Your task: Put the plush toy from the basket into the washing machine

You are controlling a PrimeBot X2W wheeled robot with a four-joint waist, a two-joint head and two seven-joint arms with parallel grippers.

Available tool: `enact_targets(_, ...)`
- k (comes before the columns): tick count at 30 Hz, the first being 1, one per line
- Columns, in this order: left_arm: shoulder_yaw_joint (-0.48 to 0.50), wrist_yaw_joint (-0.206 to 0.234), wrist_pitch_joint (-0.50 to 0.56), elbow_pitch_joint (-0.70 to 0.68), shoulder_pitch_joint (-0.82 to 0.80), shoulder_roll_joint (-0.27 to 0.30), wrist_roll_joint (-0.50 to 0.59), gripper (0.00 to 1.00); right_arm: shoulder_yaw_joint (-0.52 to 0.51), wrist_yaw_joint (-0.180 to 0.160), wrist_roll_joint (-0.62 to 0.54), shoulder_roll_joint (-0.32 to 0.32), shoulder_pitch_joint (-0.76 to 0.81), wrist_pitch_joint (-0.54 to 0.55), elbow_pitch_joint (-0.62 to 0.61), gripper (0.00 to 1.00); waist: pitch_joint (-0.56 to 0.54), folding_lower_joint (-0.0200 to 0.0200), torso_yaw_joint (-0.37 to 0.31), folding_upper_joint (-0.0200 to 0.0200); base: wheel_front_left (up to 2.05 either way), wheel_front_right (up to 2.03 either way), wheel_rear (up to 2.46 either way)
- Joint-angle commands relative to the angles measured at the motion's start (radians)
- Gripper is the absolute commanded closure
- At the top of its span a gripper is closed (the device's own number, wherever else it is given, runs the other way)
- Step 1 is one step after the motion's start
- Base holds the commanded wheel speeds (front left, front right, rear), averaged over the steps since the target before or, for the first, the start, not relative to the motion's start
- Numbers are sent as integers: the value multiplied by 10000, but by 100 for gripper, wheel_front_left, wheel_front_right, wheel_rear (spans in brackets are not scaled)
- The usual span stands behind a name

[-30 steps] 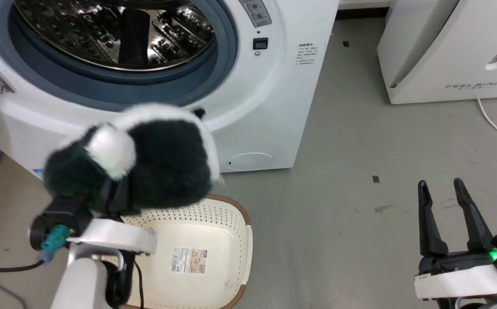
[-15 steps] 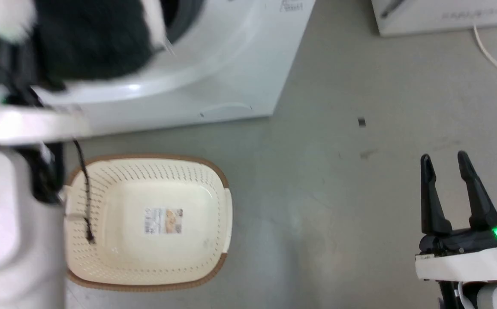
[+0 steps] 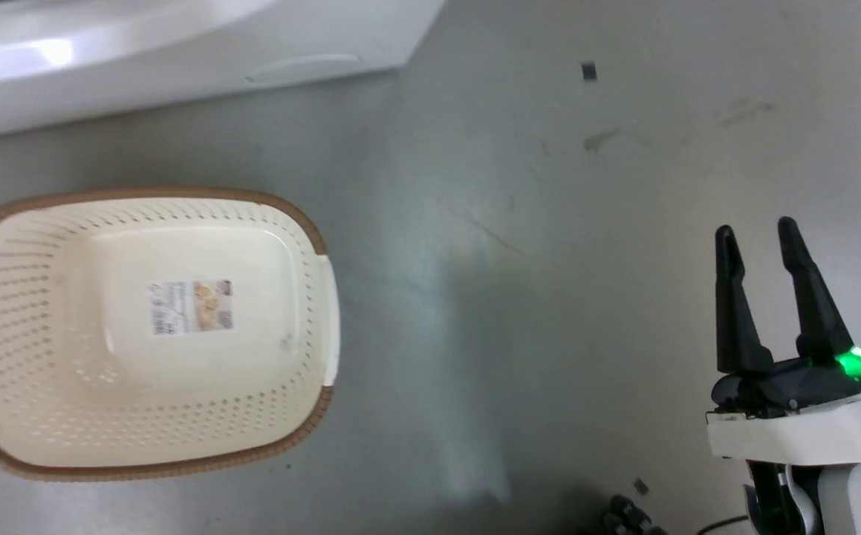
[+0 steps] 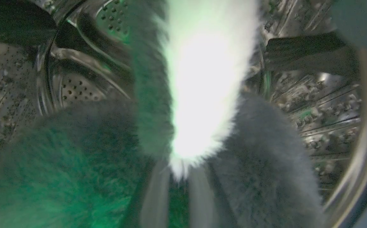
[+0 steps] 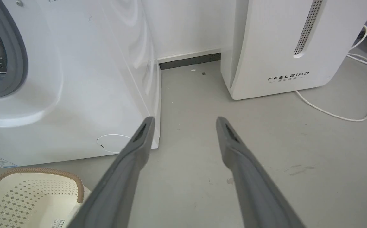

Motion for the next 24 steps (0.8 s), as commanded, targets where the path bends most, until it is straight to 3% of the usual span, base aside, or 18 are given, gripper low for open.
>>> enact_targets(1, -120, -20, 50, 255, -535, 197, 164, 100, 39, -9, 138, -4, -186, -46, -72, 0, 630, -2, -417, 0, 0, 0, 0)
enact_targets(7, -882, -42, 412, 2156, -1816, 923, 833, 100, 236, -9, 293, -4, -315, -46, -202, 0, 1139, -2, -591, 0, 0, 0, 0)
enact_targets(12, -1688, -62, 972, 3702, -2076, 1182, 1055, 100, 309, -9, 309, -4, -399, -46, -280, 0, 1361, -2, -582, 0, 0, 0, 0)
enact_targets(17, -2695, -67, 1519, 4679, -2209, 1113, 317, 100, 326, -9, 311, -4, -474, -46, -317, 0, 1446, -2, -498, 0, 0, 0, 0)
enact_targets(22, -3514, -69, 1306, 4989, -2256, 1273, -499, 100, 337, -9, 263, -4, -537, -46, -259, 0, 1318, -2, -464, 0, 0, 0, 0)
enact_targets(23, -3625, -69, 1200, 5020, -2275, 1279, -633, 68, 303, -9, 239, -4, -564, -46, -260, 0, 1284, -2, -423, 0, 0, 0, 0)
enact_targets(24, -3735, -69, 1078, 5068, -2264, 1276, -738, 3, 268, -9, 213, -4, -585, -46, -255, 0, 1217, -2, -377, 0, 0, 0, 0)
